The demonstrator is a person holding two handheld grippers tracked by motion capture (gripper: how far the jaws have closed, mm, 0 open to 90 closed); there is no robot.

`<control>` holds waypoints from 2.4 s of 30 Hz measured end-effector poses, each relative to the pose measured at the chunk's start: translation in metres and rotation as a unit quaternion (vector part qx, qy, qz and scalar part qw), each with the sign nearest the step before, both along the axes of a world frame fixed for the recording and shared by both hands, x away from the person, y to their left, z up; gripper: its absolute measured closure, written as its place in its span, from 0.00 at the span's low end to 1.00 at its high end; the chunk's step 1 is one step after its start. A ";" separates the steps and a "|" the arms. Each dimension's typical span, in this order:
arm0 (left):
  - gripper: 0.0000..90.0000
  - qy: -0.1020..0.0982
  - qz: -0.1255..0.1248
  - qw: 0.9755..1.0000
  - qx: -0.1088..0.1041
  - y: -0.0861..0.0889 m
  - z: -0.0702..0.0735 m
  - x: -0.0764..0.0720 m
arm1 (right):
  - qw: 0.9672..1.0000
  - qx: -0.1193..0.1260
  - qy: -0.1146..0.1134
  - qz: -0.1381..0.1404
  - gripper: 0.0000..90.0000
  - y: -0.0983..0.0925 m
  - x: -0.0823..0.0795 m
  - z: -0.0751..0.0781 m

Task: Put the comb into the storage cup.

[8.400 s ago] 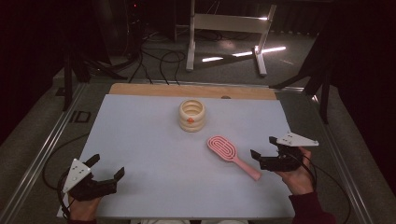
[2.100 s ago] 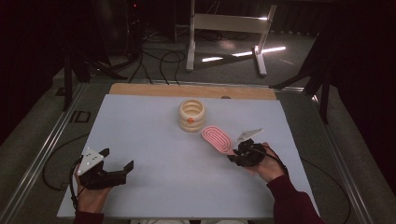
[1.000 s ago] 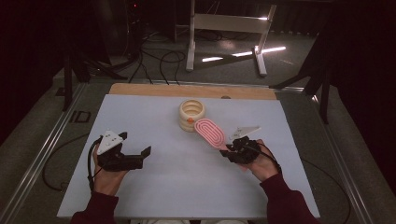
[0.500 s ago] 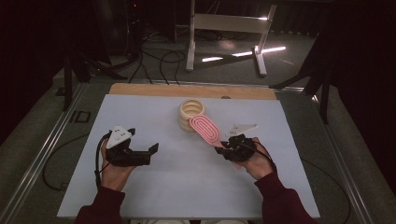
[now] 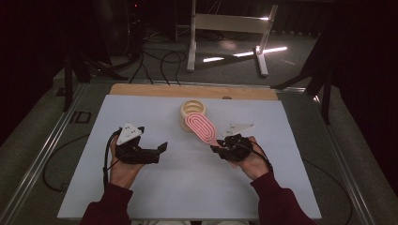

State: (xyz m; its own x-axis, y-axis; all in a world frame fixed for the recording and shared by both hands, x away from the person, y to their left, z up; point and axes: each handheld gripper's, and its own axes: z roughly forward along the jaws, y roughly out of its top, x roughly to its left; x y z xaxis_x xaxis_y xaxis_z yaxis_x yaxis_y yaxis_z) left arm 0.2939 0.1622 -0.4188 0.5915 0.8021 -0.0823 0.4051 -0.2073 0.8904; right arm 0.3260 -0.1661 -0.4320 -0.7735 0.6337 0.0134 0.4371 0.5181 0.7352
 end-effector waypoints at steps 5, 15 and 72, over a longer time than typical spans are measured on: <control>0.00 0.001 -0.007 1.000 0.001 -0.008 0.002 0.003 | 1.000 -0.001 -0.007 0.004 0.77 0.005 0.000 0.000; 0.00 0.008 -0.007 1.000 -0.002 -0.023 0.006 0.009 | 1.000 0.003 -0.015 0.008 0.77 0.017 -0.002 -0.001; 0.41 0.076 0.000 0.993 -0.096 -0.061 0.004 0.026 | 0.997 0.036 -0.062 0.040 0.78 0.055 -0.020 -0.001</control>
